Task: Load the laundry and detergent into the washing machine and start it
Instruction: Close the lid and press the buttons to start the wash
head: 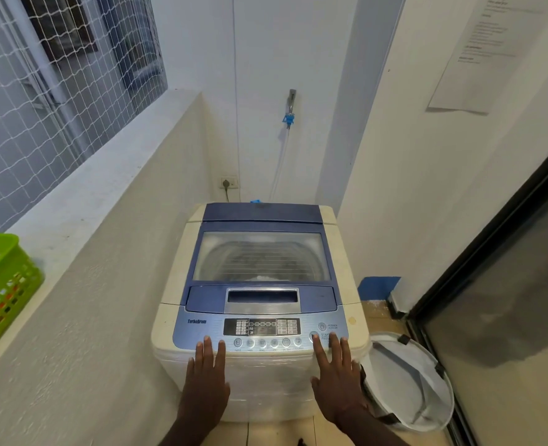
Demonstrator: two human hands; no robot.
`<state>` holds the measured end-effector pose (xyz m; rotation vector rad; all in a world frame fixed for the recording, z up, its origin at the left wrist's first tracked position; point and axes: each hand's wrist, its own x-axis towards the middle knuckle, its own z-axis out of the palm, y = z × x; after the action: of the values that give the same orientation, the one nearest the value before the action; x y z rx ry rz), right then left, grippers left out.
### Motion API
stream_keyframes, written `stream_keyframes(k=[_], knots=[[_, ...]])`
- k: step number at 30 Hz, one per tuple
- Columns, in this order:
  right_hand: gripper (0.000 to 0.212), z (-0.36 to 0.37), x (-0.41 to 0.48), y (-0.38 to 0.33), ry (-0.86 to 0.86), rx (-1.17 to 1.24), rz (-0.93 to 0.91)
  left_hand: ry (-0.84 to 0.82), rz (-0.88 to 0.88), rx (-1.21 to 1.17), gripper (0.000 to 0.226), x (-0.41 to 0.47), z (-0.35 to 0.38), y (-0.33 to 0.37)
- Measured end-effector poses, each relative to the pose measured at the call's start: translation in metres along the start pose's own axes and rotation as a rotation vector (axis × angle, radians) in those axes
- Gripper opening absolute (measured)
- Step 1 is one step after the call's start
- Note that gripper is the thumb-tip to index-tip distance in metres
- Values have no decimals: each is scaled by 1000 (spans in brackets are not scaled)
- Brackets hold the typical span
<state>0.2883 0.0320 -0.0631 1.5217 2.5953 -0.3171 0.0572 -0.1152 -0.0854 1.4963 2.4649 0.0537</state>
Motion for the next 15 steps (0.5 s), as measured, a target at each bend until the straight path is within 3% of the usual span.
stream_keyframes(k=[7,15], knots=[[90,-7,12,-4,-3,42,89,-14,-41,83,80,13,-5,0],[84,-21,23,-7,-40,112,145,-8,-44,90,75,14,-7,2]])
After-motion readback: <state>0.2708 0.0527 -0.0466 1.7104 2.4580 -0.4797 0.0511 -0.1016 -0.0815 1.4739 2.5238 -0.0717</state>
